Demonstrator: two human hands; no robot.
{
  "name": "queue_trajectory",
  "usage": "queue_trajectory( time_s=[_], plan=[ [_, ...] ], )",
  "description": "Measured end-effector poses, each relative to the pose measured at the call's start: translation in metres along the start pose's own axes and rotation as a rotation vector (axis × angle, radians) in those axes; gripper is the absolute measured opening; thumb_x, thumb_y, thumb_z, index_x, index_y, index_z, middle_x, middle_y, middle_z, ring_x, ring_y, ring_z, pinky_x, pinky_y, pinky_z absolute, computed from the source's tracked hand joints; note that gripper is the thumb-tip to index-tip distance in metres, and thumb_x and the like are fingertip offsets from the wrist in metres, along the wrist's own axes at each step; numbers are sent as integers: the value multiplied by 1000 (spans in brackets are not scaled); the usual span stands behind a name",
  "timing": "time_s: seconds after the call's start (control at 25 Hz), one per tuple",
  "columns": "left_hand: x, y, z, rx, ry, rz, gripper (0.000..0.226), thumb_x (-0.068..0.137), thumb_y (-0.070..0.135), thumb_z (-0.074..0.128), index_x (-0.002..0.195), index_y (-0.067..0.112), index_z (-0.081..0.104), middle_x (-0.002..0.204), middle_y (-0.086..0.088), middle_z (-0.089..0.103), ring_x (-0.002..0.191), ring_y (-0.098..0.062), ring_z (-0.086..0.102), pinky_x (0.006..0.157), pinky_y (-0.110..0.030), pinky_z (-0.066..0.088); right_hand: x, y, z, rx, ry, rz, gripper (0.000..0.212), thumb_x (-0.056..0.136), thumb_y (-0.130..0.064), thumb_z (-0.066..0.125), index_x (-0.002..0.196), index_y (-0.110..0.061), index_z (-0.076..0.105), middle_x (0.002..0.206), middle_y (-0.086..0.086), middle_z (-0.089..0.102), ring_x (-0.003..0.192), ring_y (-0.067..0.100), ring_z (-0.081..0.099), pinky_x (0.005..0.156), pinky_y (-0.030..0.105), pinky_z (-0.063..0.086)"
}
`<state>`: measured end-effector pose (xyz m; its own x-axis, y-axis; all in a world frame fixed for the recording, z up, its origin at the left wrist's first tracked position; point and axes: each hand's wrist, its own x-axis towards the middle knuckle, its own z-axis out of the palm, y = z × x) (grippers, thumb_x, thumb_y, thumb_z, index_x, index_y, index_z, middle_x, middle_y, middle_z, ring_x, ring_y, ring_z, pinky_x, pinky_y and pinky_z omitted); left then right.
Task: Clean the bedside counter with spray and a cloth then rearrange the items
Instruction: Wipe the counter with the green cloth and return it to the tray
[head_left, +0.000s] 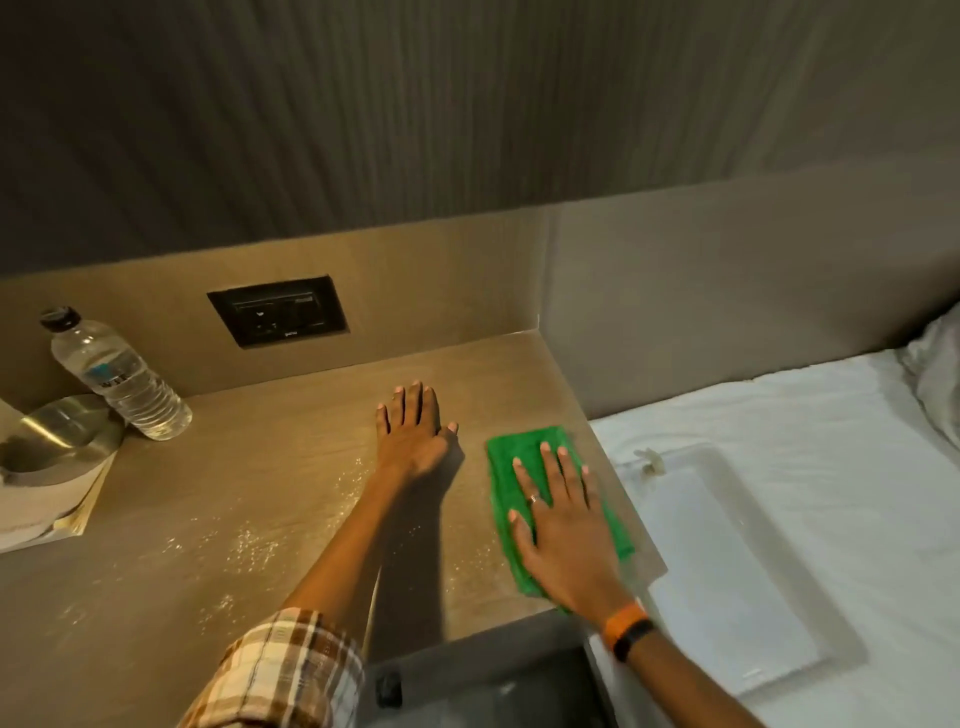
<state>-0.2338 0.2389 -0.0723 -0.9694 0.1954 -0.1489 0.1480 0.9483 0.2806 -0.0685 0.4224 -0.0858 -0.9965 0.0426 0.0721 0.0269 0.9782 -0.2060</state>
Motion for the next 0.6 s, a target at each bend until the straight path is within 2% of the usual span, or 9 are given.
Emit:
queue_trajectory(
  time_s=[0.08, 0.16, 0.24, 0.32, 0.4, 0.48, 0.6],
  plan=[
    [1, -1, -5, -37, -21, 3, 69, 106, 47, 28, 160, 15, 1, 168, -5, -11, 154, -25, -15, 124, -47, -12, -21, -55, 15, 99, -1, 97, 67, 101, -52, 24, 161, -23, 16, 170, 17, 4, 158, 36, -1, 126, 61, 9],
    [-3, -5, -17, -171, 10, -8, 64, 107, 40, 33, 159, 10, 12, 169, -9, 3, 156, -26, -6, 126, -45, -5, 3, -99, 12, 206, -65, 98, 68, 102, -49, 24, 161, -19, 11, 169, 18, -6, 158, 37, -9, 126, 62, 1],
    [-19, -6, -22, -295, 166, 13, 56, 107, 30, 37, 156, 6, 26, 165, -14, 21, 155, -27, 8, 127, -44, 3, 37, -110, -1, 294, -149, 89, 68, 103, -37, 31, 162, -17, 3, 169, 13, -12, 158, 29, -15, 128, 53, -7],
    [-48, 5, -12, -307, 279, 97, 51, 105, 27, 39, 152, 5, 35, 160, -15, 33, 153, -27, 18, 126, -44, 11, 51, -91, -11, 503, -138, 119, 70, 103, -17, 39, 162, -13, 2, 172, 9, -6, 159, 22, -10, 129, 41, -7],
    [-83, 27, 15, -149, 215, 206, 61, 102, 40, 29, 155, 9, 29, 164, -12, 26, 154, -26, 13, 127, -47, 11, 44, -56, -11, 570, -48, 192, 68, 103, -10, 42, 161, -9, 7, 172, 9, 2, 159, 22, -4, 130, 38, -2],
    [-103, 41, 42, 32, 138, 219, 71, 99, 50, 15, 159, 13, 13, 168, -6, 7, 156, -24, -3, 127, -47, 0, 31, -21, -4, 344, 1, 193, 64, 106, -19, 37, 161, -7, 6, 172, 10, 1, 159, 23, -5, 130, 40, -4],
    [-78, 46, 45, 65, 118, 252, 70, 101, 51, 21, 160, 14, 9, 169, -4, 5, 156, -23, -5, 126, -47, -3, 24, -7, 8, 200, 22, 146, 57, 110, -27, 22, 162, -9, 8, 172, 9, 3, 160, 21, -4, 130, 40, -7]
  ],
)
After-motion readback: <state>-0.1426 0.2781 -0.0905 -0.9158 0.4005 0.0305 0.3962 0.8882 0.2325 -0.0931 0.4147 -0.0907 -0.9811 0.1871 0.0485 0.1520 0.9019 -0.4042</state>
